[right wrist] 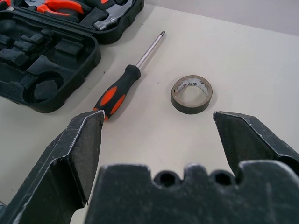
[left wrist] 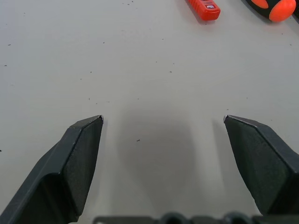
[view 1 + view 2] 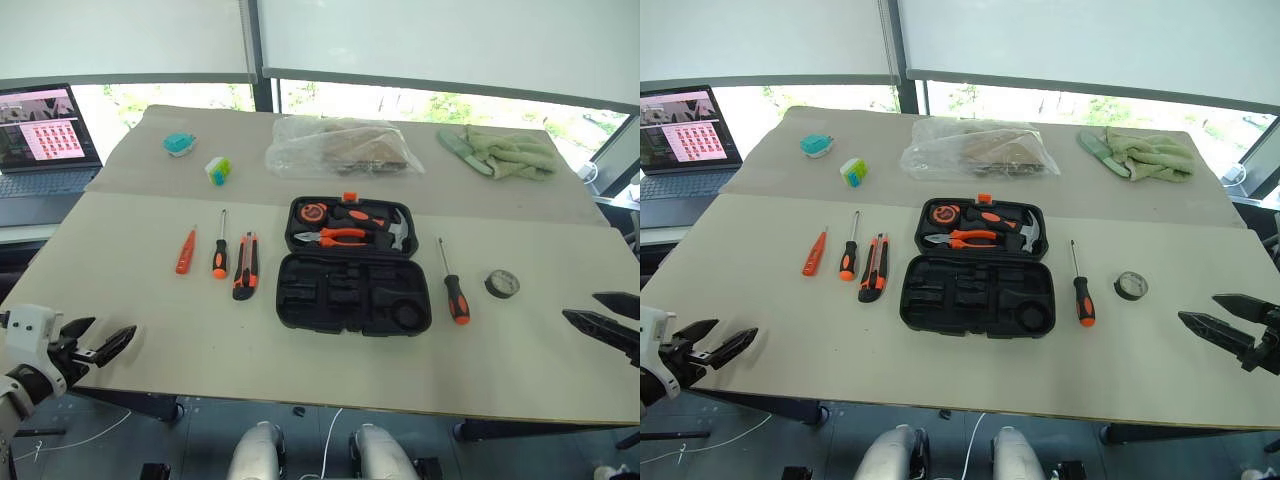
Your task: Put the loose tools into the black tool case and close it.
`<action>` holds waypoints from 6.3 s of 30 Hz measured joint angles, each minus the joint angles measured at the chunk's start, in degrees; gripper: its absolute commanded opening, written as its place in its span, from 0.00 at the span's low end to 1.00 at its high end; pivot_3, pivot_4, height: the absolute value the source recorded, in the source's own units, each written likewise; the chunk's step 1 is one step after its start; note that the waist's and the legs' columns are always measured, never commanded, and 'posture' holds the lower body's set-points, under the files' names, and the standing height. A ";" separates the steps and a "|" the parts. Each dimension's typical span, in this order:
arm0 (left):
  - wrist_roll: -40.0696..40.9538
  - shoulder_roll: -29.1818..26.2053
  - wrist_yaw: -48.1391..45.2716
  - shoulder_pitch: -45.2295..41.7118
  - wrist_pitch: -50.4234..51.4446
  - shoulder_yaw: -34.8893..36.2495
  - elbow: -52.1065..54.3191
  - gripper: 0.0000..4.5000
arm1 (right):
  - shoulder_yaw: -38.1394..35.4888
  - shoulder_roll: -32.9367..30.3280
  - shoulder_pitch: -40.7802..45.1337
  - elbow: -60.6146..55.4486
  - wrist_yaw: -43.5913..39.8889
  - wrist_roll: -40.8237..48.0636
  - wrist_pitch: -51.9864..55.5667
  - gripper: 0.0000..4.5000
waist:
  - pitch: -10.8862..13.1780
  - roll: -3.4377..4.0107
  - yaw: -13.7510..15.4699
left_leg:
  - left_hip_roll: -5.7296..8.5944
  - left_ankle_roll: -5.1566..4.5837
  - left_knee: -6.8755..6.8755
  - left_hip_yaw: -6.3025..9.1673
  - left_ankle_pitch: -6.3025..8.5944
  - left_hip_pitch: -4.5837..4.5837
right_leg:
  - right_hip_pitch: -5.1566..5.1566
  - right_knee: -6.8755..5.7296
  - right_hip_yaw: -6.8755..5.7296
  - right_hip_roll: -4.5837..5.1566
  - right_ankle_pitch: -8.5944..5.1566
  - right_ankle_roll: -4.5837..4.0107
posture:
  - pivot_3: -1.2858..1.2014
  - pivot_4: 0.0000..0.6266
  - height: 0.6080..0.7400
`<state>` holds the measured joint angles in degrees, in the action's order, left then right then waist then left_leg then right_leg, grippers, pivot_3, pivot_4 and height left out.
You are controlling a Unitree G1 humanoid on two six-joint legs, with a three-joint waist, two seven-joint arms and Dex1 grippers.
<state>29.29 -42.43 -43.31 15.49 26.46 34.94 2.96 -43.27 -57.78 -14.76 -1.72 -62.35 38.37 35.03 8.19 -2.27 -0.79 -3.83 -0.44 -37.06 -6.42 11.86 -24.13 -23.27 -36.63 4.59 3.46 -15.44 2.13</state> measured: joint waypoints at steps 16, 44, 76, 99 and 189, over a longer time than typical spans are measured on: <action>1.19 -1.47 15.48 -25.10 26.11 -12.12 15.24 0.98 | 2.08 -0.07 7.16 -19.87 4.21 4.79 3.18 0.97 | 0.00 -0.01 0.22 | 0.07 -0.09 -0.03 0.09 -0.31 -0.05 | 0.18 -0.17 -0.35 -0.05 0.10 0.15 | 0.52 0.24 1.00; -9.42 15.81 33.68 -49.31 44.66 -26.28 -1.76 0.34 | 15.42 4.72 14.35 -38.57 16.95 18.27 9.56 1.00 | 0.24 -0.40 0.95 | 0.32 -0.10 -0.16 1.03 -0.36 -0.24 | 0.22 -0.35 -0.60 -0.04 0.07 0.18 | 0.52 0.24 1.00; -30.49 10.98 -27.26 -68.11 -35.32 -61.25 -32.44 0.19 | 14.81 7.76 7.65 -38.94 22.06 13.40 7.90 1.00 | 0.27 -0.37 1.56 | 0.34 -0.27 -0.85 0.96 -0.28 -1.05 | 0.00 -0.35 -0.86 -0.09 0.10 0.29 | 0.52 0.24 1.00; -38.19 19.52 -27.19 -76.41 -38.57 -60.31 -51.08 0.59 | 12.40 9.03 4.48 -42.91 26.58 14.68 7.90 1.00 | 0.27 -0.37 1.31 | 0.36 -0.28 -0.96 1.25 -0.29 -1.08 | 0.03 -0.45 -0.93 -0.11 0.09 0.33 | 0.52 0.24 1.00; -5.20 4.24 -42.73 -63.11 5.38 -43.68 -6.64 1.00 | 27.36 36.26 15.69 -19.65 53.08 -15.62 9.55 0.23 | 0.09 0.47 0.08 | 0.32 -0.55 -1.59 1.22 -0.36 -1.17 | 0.03 -0.83 -0.85 -0.17 0.09 0.43 | 0.52 0.24 1.00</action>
<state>24.09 -38.19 -86.04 -47.62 31.84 -8.74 -3.68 -15.91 -21.51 0.93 -21.36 -9.28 22.75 44.59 8.27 -1.80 -0.70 -3.51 -0.99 -38.65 -5.20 11.50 -25.30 -23.24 -37.46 3.74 3.29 -15.34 2.56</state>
